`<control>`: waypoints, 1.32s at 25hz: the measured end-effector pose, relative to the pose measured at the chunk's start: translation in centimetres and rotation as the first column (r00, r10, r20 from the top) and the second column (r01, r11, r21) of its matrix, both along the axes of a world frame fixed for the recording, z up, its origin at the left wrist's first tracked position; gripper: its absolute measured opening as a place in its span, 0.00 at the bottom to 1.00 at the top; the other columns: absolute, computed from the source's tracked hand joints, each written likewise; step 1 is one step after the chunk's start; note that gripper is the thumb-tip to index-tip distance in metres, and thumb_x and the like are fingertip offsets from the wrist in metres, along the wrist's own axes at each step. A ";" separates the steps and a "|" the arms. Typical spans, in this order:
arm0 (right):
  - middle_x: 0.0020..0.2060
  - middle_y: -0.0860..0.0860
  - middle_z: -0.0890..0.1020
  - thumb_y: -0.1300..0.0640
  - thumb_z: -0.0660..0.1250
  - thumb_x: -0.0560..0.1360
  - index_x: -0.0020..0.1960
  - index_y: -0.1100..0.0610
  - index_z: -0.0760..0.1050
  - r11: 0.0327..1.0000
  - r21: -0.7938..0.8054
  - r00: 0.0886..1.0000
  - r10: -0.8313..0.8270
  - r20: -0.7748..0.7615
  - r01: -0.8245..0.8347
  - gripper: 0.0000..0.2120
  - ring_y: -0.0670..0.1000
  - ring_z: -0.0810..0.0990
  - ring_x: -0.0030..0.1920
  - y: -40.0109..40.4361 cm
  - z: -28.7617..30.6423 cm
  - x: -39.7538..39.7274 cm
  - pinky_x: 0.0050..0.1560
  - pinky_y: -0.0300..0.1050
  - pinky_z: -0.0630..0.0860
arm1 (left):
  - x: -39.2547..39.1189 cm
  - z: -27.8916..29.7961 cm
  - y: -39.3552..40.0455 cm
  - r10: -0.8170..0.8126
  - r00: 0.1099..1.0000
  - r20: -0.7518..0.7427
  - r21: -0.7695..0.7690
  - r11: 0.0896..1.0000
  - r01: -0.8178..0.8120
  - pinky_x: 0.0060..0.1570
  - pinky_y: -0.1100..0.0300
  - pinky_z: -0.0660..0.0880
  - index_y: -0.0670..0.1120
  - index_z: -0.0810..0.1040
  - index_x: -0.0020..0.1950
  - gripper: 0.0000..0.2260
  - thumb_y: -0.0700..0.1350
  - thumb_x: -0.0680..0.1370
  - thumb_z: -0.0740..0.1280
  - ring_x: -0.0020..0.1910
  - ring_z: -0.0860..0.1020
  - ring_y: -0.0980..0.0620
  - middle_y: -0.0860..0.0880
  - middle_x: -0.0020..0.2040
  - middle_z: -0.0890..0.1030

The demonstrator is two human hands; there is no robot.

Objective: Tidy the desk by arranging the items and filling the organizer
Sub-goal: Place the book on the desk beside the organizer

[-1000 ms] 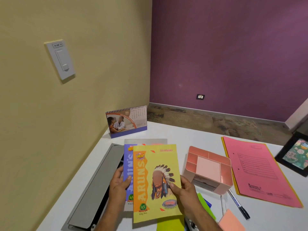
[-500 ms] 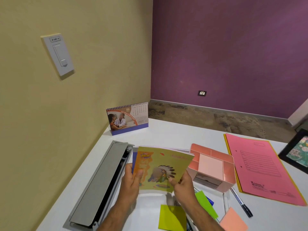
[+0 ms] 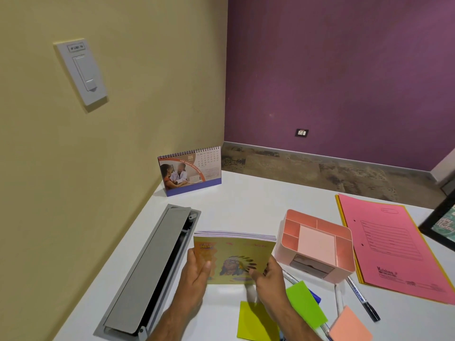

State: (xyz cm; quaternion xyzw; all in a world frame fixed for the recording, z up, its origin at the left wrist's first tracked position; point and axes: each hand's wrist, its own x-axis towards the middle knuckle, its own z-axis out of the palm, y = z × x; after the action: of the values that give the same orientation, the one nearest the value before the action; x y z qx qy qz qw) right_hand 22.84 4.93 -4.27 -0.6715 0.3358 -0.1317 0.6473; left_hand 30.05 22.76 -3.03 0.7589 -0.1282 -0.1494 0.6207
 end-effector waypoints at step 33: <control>0.38 0.58 0.84 0.69 0.59 0.70 0.35 0.56 0.76 0.989 -0.077 0.927 -0.142 -0.348 0.122 0.12 0.59 0.81 0.36 -11.5 -1.4 15.9 0.41 0.55 0.82 | 19.6 -1.6 -13.8 0.038 0.999 -0.025 0.501 0.865 -0.020 0.47 0.59 0.76 0.45 0.82 0.58 0.11 0.38 0.77 0.67 0.47 0.80 0.47 0.46 0.54 0.84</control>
State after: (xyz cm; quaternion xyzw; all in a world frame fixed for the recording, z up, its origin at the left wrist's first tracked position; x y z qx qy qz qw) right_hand 38.74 -6.53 -5.68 -0.6774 0.4871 -0.0615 0.5478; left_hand 49.61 8.94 -4.59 0.8929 -0.0629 -0.1811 0.4073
